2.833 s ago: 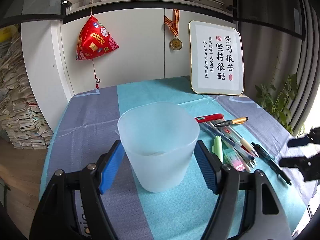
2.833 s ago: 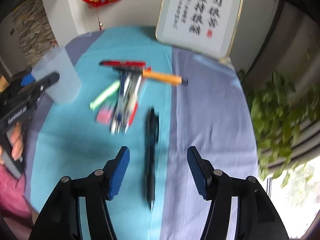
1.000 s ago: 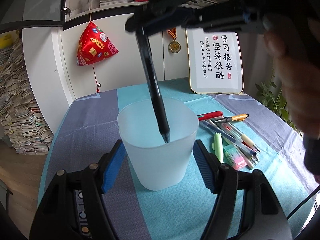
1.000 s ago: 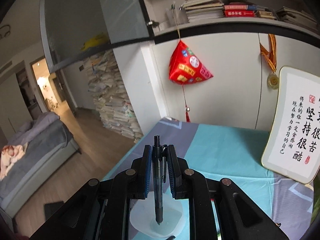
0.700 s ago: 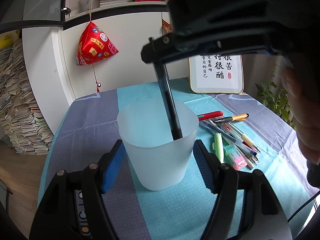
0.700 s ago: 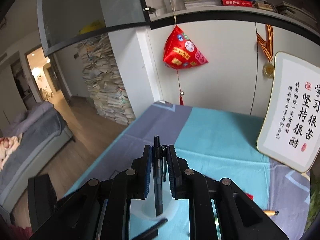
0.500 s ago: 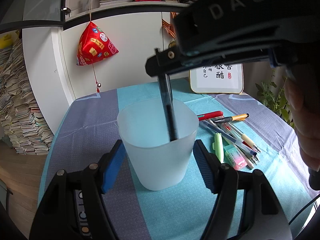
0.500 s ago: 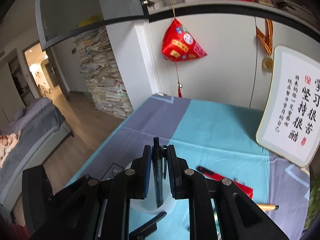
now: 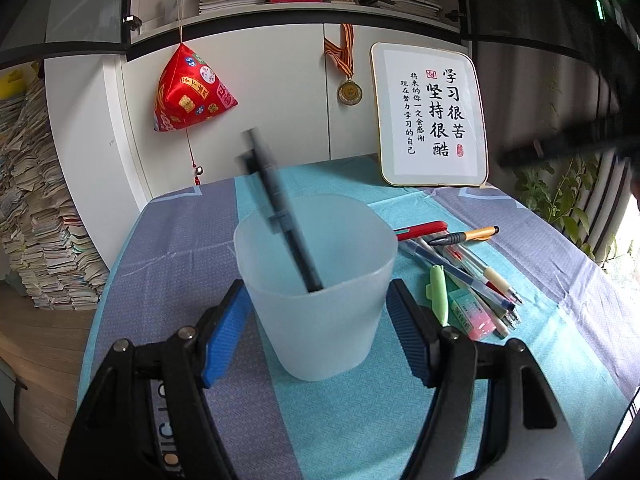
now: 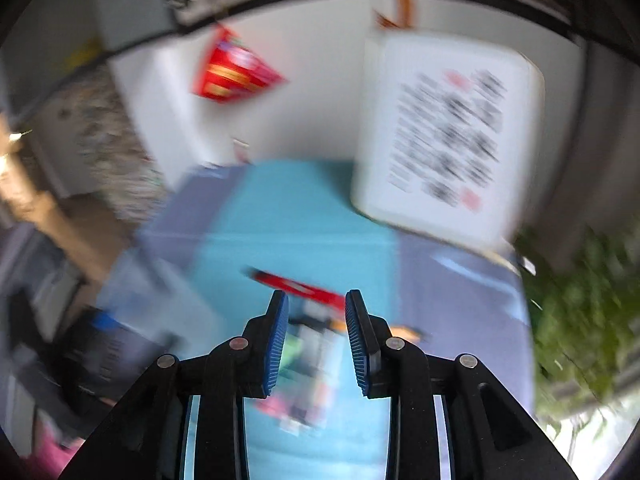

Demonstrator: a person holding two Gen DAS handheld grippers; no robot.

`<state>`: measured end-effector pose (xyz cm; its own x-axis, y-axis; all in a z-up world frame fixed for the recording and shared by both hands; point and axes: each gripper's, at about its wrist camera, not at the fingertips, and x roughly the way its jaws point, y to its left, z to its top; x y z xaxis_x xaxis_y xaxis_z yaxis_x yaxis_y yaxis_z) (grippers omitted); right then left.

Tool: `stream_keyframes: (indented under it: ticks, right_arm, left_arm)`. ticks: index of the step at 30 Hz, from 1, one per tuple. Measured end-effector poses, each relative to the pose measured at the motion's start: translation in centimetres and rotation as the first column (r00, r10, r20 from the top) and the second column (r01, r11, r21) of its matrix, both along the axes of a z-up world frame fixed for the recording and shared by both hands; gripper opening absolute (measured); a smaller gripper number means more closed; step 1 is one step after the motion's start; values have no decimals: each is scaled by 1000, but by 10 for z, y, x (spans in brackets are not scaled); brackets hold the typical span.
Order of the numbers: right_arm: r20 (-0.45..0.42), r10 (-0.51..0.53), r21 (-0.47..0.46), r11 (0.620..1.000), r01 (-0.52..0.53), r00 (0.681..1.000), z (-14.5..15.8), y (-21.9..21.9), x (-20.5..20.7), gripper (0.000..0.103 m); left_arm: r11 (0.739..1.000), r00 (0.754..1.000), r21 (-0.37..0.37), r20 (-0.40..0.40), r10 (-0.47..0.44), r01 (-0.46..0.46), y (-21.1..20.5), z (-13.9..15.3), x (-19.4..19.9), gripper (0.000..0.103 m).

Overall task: Organize stationery
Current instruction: 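Return the right tool to the pens and grasp the clear white pen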

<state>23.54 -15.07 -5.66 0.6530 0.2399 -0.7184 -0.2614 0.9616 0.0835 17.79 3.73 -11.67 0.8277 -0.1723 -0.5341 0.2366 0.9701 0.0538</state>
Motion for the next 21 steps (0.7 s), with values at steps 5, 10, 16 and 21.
stream_keyframes:
  ticks: [5, 10, 16, 21]
  right_arm:
    - [-118, -39, -117, 993, 25, 992, -42, -32, -1, 29]
    - [-224, -53, 55, 996, 67, 973, -59, -52, 1, 29]
    - [-251, -104, 83, 988, 129, 962, -59, -52, 11, 29]
    - [-286, -71, 131, 985, 112, 956, -62, -42, 14, 29]
  left_arm:
    - [1000, 1000, 3, 1, 0, 0, 0, 0, -1, 68]
    - [1000, 1000, 2, 1, -1, 1, 1, 0, -1, 68]
    - [1000, 1000, 3, 2, -1, 1, 1, 0, -1, 68]
    - [1000, 1000, 6, 2, 0, 0, 0, 0, -1, 68]
